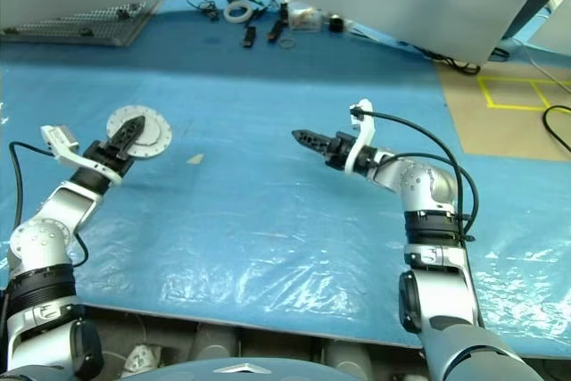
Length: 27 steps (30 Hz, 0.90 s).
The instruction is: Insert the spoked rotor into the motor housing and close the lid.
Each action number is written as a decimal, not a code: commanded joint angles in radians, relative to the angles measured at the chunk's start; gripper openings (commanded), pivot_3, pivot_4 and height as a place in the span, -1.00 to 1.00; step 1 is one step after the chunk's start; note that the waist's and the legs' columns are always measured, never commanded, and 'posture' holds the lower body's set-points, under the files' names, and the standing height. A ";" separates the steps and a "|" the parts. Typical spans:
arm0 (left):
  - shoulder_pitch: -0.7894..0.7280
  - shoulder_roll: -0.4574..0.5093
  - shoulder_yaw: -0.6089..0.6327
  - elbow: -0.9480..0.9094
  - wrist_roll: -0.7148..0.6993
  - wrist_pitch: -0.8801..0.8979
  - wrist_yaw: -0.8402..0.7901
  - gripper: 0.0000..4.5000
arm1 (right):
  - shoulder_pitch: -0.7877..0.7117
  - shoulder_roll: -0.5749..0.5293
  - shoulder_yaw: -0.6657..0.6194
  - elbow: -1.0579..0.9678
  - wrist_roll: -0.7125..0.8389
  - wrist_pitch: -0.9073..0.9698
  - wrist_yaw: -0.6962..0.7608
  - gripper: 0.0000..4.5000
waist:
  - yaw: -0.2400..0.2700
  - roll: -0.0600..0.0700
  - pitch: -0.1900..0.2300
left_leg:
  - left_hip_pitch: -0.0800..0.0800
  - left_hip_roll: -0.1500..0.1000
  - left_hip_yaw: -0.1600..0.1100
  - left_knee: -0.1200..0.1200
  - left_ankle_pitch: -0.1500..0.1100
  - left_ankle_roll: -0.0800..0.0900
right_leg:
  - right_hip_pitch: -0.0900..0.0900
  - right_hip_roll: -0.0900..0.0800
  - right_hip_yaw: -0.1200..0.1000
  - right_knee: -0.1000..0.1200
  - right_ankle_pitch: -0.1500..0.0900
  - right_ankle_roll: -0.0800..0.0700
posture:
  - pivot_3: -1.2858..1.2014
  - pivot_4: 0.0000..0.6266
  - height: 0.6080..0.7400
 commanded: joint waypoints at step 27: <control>-0.082 0.158 -0.020 0.315 0.308 -0.049 -0.229 0.09 | 0.030 -0.060 0.233 -0.110 -0.208 -0.280 0.190 0.57 | -0.005 -0.004 0.000 | 0.004 0.000 0.000 0.000 0.000 0.000 | 0.003 0.000 0.000 0.002 0.000 0.000 | 0.03 -0.52 1.00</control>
